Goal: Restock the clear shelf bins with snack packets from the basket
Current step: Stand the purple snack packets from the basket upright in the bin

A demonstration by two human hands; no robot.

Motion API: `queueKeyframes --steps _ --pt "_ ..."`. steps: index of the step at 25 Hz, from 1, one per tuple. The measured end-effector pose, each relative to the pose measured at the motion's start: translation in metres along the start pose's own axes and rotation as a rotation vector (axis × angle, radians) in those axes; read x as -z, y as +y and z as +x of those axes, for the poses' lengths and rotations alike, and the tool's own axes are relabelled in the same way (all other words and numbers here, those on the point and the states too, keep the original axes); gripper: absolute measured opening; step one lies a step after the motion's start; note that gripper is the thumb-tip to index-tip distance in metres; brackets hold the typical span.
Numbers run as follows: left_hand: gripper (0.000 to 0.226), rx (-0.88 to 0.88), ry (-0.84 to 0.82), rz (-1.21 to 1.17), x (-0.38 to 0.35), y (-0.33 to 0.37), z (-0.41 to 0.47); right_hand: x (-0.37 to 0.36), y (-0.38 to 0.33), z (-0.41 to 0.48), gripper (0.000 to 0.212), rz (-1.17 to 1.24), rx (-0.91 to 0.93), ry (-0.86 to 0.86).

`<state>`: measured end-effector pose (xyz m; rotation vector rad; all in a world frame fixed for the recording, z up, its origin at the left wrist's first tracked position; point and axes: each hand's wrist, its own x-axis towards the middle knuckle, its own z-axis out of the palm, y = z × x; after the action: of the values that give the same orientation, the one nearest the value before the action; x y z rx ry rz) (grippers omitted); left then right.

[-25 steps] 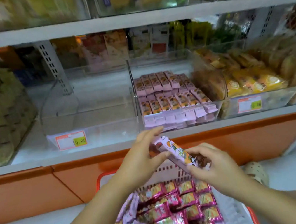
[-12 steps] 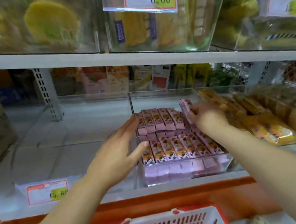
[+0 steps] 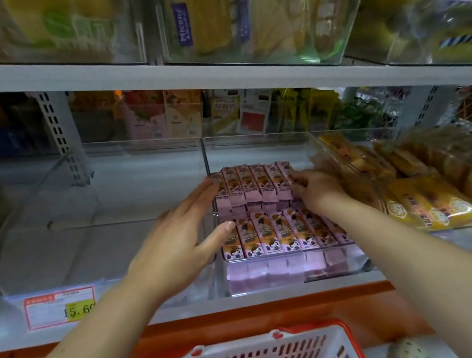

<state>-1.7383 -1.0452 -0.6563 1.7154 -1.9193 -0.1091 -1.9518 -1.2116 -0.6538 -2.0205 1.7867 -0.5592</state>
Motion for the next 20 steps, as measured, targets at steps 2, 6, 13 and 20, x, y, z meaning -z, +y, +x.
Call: queueKeyframes --steps 2,6,13,20 --pt "0.069 0.019 0.001 0.011 -0.001 0.000 0.001 0.006 0.000 -0.011 0.044 -0.010 0.035 -0.027" --pt "0.067 -0.008 0.211 0.058 0.002 0.010 -0.019 0.016 -0.001 -0.085 0.040 0.184 0.265 0.220" --pt "0.042 -0.026 -0.053 -0.072 -0.089 0.028 -0.170 -0.083 0.091 -0.246 0.027 0.071 0.242 -0.346" --pt "0.041 0.117 -0.746 -0.042 -0.160 0.002 -0.274 -0.154 0.179 -0.277 0.041 -0.407 0.033 -1.085"
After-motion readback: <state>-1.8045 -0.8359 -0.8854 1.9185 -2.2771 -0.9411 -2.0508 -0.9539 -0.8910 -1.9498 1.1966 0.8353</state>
